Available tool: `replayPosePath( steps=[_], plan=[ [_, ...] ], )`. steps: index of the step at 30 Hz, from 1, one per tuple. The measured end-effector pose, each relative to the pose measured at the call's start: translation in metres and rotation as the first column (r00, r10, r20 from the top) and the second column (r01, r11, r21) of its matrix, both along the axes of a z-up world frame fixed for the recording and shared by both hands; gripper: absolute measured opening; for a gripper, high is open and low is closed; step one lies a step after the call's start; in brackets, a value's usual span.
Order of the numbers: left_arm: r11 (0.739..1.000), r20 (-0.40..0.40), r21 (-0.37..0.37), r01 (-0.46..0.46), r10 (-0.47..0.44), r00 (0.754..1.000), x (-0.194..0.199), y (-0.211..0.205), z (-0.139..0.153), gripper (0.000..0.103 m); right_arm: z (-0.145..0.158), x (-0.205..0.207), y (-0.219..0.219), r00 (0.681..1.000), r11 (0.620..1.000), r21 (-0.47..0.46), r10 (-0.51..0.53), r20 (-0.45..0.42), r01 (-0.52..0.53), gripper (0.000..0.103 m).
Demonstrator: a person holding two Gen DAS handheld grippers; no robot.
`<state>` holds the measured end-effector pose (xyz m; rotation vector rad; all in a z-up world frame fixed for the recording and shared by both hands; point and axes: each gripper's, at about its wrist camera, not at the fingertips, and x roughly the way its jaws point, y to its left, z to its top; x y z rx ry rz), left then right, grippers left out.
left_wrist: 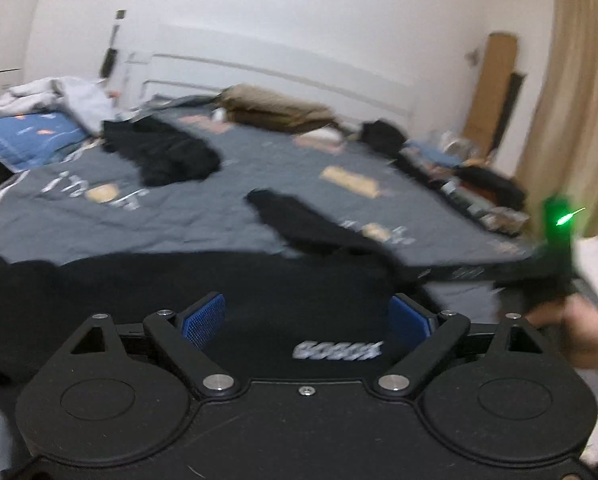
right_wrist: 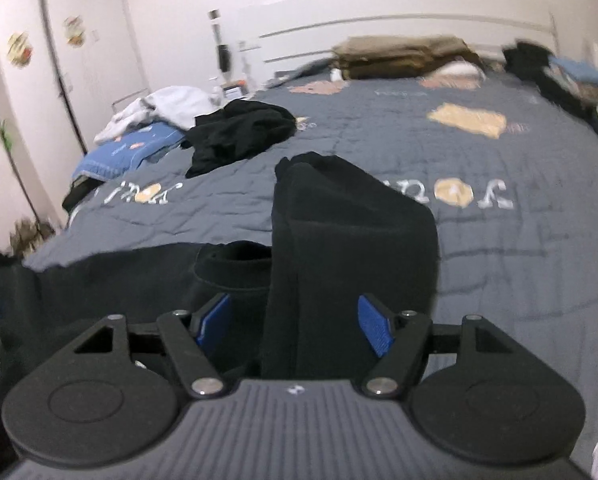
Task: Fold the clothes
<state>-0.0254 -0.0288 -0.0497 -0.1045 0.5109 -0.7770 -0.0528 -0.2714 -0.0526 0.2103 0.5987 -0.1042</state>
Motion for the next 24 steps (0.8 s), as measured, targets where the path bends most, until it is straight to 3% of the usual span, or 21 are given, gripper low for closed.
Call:
replayPosePath(
  steps=[2,4,6,12,14,18,22,24],
  plan=[
    [0.999,-0.016,-0.044,0.018,-0.019,1.0,-0.004,-0.002,0.0,0.089,-0.004,0.003,0.0,1.0,1.0,-0.009,-0.005,-0.006,0.005,0.064],
    [0.998,-0.031,-0.062,0.033,-0.035,0.999,-0.005,-0.005,-0.002,0.089,-0.011,0.001,-0.008,0.999,0.998,0.044,-0.032,-0.015,0.033,0.016],
    [0.997,-0.044,-0.057,0.056,-0.059,0.997,-0.003,-0.012,-0.005,0.089,-0.008,-0.011,-0.019,0.996,0.992,0.093,-0.087,-0.01,0.087,0.007],
    [0.99,-0.037,-0.06,0.125,-0.127,0.991,-0.011,-0.03,-0.003,0.089,0.016,-0.066,-0.047,0.971,0.952,0.2,-0.239,0.013,0.232,0.006],
    [0.989,-0.042,-0.07,0.131,-0.135,0.99,-0.011,-0.032,-0.003,0.089,0.024,-0.088,-0.05,0.964,0.947,0.188,-0.266,0.003,0.261,0.006],
    [0.982,-0.068,-0.095,0.162,-0.168,0.983,-0.012,-0.037,-0.003,0.089,0.017,-0.114,-0.049,0.963,0.962,0.087,-0.249,-0.103,0.259,0.006],
    [0.978,-0.07,-0.095,0.187,-0.194,0.978,-0.016,-0.044,-0.004,0.089,0.006,-0.133,-0.054,0.958,0.955,0.123,-0.254,-0.134,0.27,0.01],
    [0.976,-0.071,-0.1,0.195,-0.202,0.977,-0.017,-0.047,-0.004,0.089,0.014,-0.136,-0.055,0.96,0.952,0.141,-0.259,-0.103,0.272,0.014]
  ],
)
